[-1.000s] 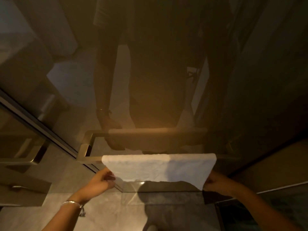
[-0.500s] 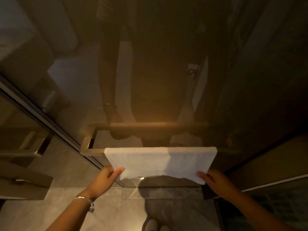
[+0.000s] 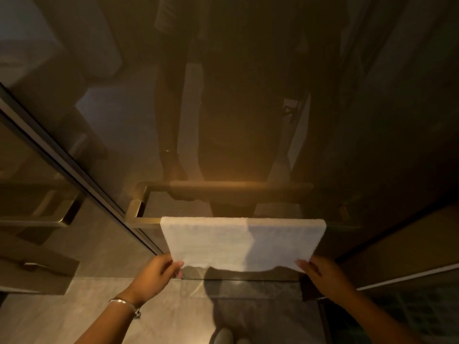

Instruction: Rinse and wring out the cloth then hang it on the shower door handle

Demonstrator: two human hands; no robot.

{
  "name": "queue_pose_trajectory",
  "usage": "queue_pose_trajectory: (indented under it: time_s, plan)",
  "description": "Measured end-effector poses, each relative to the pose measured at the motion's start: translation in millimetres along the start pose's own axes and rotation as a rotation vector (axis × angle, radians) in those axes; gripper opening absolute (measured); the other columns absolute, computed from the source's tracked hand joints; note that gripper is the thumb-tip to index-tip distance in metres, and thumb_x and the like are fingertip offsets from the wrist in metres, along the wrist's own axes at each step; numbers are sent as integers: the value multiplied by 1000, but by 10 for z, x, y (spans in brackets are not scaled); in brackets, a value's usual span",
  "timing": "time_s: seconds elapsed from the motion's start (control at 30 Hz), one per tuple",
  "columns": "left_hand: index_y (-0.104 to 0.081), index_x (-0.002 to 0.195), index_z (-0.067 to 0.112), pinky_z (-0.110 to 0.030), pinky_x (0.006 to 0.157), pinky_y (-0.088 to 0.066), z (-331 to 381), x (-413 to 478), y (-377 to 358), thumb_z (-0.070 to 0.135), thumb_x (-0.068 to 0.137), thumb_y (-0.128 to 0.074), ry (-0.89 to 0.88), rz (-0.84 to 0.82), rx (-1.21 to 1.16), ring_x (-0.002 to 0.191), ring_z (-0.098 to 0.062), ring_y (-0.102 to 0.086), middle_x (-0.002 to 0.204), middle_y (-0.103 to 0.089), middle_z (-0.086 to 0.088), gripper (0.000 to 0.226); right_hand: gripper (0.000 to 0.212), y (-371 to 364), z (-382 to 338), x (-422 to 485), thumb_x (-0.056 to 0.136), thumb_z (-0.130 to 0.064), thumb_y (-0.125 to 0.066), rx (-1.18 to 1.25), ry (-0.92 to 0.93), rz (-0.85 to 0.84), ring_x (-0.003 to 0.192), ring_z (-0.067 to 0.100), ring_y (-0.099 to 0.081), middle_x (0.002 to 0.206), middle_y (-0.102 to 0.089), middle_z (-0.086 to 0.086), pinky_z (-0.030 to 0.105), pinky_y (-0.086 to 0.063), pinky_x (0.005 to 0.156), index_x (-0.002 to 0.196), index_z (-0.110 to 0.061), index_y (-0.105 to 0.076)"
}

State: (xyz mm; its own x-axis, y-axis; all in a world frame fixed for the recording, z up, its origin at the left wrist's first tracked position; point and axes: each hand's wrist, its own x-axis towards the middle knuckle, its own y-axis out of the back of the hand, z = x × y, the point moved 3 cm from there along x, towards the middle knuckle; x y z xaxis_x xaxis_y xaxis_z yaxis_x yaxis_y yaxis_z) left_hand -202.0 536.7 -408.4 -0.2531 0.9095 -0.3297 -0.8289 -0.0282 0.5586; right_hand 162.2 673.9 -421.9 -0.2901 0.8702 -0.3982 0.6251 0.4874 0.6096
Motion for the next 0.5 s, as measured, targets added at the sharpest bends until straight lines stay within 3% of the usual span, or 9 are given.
queue_pose_trajectory:
  time_s: [0.07, 0.17, 0.3, 0.37, 0.5]
  plan:
    - [-63, 81, 16, -33, 71, -56, 27, 15, 7, 22, 93, -51, 47, -112, 66, 67, -17, -66, 72, -71, -5, 17, 27, -14, 20, -5, 88, -35, -55, 2, -14, -33, 67, 8, -64, 63, -64, -5, 19, -45, 61, 63, -28, -59]
    - [-57, 93, 21, -29, 75, -52, 122, 120, 60, 22, 94, -48, 67, -177, 172, 78, -17, -63, 84, -65, -2, 9, 37, -9, -63, 71, 89, -35, -54, -102, -21, -74, 56, 6, -52, 54, -49, -6, 16, -38, 57, 53, -27, -49]
    - [-54, 108, 14, -22, 72, -49, 59, 113, 77, 13, 86, -58, 164, -229, 279, 82, -15, -58, 95, -59, -2, 22, 19, 5, 21, 77, 88, -23, -56, -186, -88, -233, 76, 16, -60, 78, -61, 5, 26, -47, 71, 69, -21, -57]
    - [-58, 100, 9, -26, 68, -50, -9, 19, 59, 8, 84, -57, 217, -207, 304, 76, -16, -59, 87, -62, -5, 16, 16, -39, 110, 12, 87, -16, -54, -200, -107, -284, 81, 17, -60, 82, -61, 4, 27, -49, 74, 72, -21, -56]
    - [-63, 82, 3, -34, 68, -53, -16, -100, 36, 6, 85, -54, 184, -88, 295, 63, -19, -60, 68, -64, -6, 11, 20, -66, 143, -73, 87, -11, -54, -84, -150, -237, 61, 10, -54, 67, -57, 1, 18, -45, 57, 69, -18, -54]
